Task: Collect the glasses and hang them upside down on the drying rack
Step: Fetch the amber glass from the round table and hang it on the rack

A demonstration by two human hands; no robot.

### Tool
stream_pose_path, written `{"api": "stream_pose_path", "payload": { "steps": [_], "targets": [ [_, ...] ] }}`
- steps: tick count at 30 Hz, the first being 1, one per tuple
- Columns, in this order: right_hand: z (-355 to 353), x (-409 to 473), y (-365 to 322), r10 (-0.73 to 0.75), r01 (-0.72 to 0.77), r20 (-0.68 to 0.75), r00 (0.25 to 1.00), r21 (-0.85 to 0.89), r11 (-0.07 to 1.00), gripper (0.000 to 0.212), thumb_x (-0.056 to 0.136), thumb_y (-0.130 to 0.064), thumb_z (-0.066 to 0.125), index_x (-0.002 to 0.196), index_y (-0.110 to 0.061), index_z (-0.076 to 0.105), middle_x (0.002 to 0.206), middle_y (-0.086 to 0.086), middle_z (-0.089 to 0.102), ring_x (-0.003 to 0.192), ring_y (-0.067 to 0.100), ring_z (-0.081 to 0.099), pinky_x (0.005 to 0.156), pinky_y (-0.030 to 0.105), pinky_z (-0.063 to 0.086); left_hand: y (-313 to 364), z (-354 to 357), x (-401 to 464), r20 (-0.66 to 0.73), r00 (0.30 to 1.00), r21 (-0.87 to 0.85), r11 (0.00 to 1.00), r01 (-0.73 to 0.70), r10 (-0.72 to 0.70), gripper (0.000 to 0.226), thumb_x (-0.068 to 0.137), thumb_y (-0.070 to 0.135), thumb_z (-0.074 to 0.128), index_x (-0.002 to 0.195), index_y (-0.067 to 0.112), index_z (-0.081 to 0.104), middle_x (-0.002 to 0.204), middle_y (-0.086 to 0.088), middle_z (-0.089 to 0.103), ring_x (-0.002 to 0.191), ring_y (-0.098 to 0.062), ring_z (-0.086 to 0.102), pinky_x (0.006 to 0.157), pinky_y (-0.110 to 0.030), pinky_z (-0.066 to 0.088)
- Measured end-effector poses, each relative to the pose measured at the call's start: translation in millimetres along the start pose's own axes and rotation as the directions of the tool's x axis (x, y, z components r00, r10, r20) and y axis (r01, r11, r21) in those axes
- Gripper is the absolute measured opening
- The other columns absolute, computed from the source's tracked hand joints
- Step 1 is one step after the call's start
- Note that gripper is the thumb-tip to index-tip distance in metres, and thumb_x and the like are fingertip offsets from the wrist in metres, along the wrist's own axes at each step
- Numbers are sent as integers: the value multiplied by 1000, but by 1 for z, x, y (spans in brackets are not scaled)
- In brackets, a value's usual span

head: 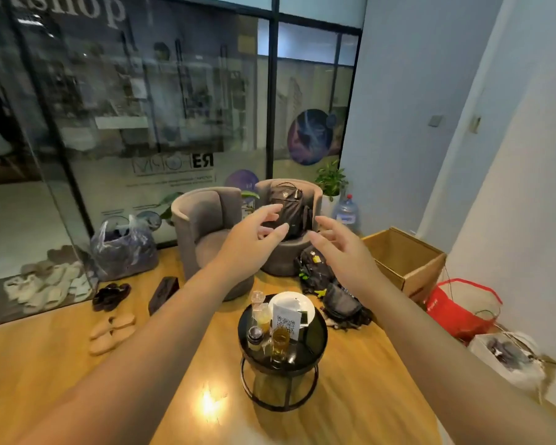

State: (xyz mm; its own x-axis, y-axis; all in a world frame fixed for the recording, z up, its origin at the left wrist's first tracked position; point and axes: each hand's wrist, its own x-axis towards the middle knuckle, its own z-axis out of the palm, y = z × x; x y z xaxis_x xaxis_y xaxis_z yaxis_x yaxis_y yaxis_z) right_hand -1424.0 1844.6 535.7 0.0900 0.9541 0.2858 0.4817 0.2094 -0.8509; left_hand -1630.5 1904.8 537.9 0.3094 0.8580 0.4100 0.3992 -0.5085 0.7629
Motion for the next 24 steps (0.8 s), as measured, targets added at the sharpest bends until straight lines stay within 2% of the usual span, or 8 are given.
{"api": "stream_pose_path", "payload": {
  "steps": [3, 7, 11, 16, 20, 24],
  "targets": [
    [-4, 53, 37, 12, -12, 16, 1000, 14, 1000, 59, 99, -59, 57, 153, -37, 47, 130, -9, 67, 119, 7, 61, 98, 33, 54, -30, 27, 42, 19, 999, 10, 999, 39, -39, 53, 102, 44, 61, 152, 34, 47, 139, 12, 61, 118, -2, 61, 100, -32, 54],
    [1, 111, 89, 57, -57, 30, 998, 15, 998, 64, 94, -68, 56, 151, -42, 48, 128, -15, 66, 117, 3, 60, 91, 28, 52, -73, 50, 91, 25, 997, 40, 997, 67, -68, 53, 102, 39, 62, 153, 30, 48, 138, 8, 62, 126, -7, 57, 107, -36, 49],
    [19, 157, 145, 118, -118, 69, 991, -2, 993, 64, 92, -70, 55, 151, -46, 46, 135, -12, 62, 120, 4, 58, 99, 34, 51, -129, 83, 131, 52, 994, 51, 994, 92, -95, 57, 100, 41, 65, 152, 32, 47, 140, 10, 61, 132, -9, 54, 112, -40, 46],
    [46, 201, 217, 203, -198, 92, 975, -57, 979, 66, 93, -67, 57, 154, -45, 44, 140, -9, 60, 127, 9, 56, 103, 35, 48, -214, 130, 171, 123, 984, 71, 990, 121, -129, 72, 90, 50, 74, 154, 39, 42, 139, 18, 59, 129, 0, 50, 103, -23, 38],
    [68, 230, 275, 271, -261, 118, 955, -93, 961, 63, 97, -60, 59, 156, -42, 42, 143, -8, 58, 129, 11, 56, 103, 38, 50, -279, 165, 190, 174, 967, 53, 982, 180, -186, 82, 83, 60, 74, 154, 46, 35, 138, 24, 58, 131, 2, 49, 106, -29, 38],
    [98, 243, 337, 311, -300, 148, 939, -93, 950, 62, 97, -62, 60, 154, -45, 44, 141, -10, 59, 127, 9, 55, 94, 28, 46, -345, 207, 192, 194, 948, 60, 968, 246, -253, 83, 85, 54, 78, 155, 47, 34, 141, 28, 52, 124, 16, 46, 103, -26, 42]
  ]
}}
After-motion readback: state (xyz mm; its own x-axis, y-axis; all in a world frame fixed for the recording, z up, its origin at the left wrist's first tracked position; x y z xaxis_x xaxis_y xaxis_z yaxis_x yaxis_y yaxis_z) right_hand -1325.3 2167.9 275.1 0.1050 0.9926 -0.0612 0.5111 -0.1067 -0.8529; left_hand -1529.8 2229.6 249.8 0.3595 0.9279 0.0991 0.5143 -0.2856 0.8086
